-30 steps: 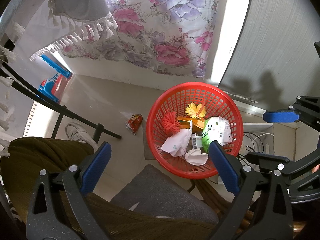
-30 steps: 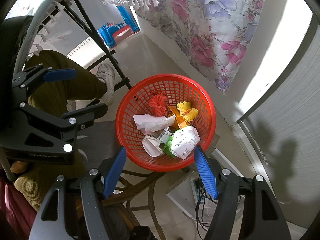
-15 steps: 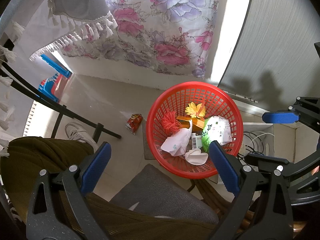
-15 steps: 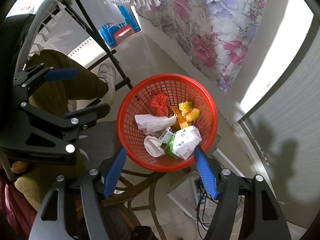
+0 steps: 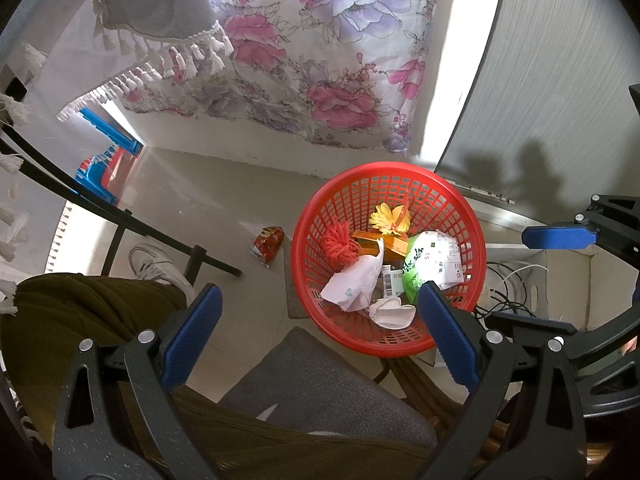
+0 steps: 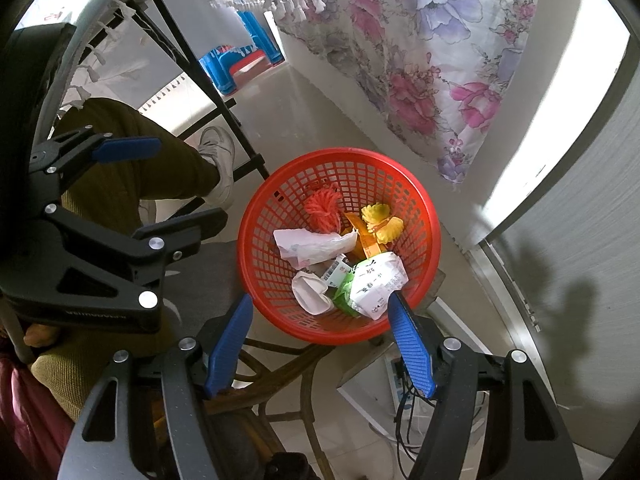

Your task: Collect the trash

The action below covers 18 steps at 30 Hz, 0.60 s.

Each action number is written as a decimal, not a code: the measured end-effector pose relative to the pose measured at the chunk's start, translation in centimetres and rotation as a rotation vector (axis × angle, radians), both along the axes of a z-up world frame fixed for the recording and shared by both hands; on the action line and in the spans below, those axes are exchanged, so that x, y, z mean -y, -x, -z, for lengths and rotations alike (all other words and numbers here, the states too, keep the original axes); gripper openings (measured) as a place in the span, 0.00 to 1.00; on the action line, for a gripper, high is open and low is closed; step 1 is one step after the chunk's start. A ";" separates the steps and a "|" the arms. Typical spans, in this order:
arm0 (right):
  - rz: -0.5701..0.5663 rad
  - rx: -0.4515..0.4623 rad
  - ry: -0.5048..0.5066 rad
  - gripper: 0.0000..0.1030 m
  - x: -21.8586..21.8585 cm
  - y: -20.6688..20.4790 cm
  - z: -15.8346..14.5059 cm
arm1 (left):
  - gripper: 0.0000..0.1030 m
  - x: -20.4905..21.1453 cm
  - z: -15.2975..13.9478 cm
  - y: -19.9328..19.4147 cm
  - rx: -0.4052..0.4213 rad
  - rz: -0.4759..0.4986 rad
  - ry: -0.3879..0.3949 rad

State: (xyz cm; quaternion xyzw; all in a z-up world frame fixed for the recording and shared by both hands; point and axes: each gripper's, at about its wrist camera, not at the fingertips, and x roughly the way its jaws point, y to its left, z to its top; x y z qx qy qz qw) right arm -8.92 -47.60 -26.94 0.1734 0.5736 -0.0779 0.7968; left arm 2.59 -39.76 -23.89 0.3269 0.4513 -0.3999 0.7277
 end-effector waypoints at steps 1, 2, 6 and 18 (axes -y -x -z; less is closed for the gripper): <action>-0.001 0.001 0.000 0.67 0.0 0.0 0.0 | 0.92 0.0 0.0 0.0 0.000 0.000 0.000; -0.002 0.001 -0.001 0.67 0.0 0.0 0.0 | 0.92 0.0 0.0 0.0 -0.001 -0.001 0.000; -0.001 0.001 -0.002 0.67 0.1 0.0 0.0 | 0.92 0.0 0.0 0.0 0.000 0.000 0.000; -0.002 0.001 -0.007 0.67 0.0 0.0 0.1 | 0.92 0.0 0.1 0.0 -0.002 -0.002 -0.002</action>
